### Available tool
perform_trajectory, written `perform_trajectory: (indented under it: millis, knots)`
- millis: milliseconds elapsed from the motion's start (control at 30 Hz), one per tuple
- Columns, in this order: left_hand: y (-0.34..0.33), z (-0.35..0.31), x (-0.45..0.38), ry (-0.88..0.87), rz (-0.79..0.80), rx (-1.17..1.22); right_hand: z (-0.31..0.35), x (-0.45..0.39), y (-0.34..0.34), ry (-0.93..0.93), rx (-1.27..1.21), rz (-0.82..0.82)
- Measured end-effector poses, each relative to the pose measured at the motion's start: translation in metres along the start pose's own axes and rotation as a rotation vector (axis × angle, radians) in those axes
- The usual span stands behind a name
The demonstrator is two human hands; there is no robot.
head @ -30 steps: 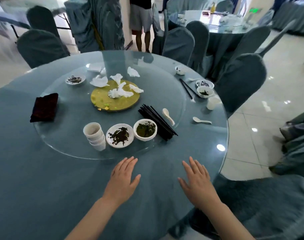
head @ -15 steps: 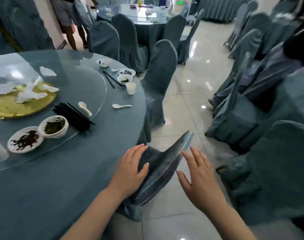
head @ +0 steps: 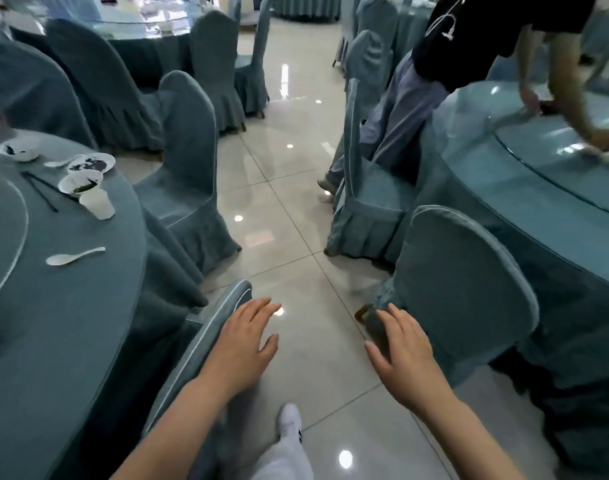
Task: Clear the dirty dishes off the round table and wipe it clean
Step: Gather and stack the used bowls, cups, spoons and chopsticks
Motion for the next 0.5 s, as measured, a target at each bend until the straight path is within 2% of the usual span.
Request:
perform_trajectory:
  millis: [233, 500]
  knots:
    - [-0.015, 0.033, -0.125, 0.100, 0.050, -0.002, -0.012, -0.132, 0.016, -0.009, -0.001, 0.029]
    - [0.011, 0.088, -0.223, 0.263, -0.007, 0.014, 0.030, -0.282, 0.020, 0.070, -0.028, 0.131]
Point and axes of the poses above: each hand's wrist, its own x-axis away from the middle knuckle, its own y-axis out of the back of the hand, z = x × y, the point moved 6 cm from there along -x, towards the middle knuckle, and after that the axes turned 12 degrees about -x, right-handed, at the moved point
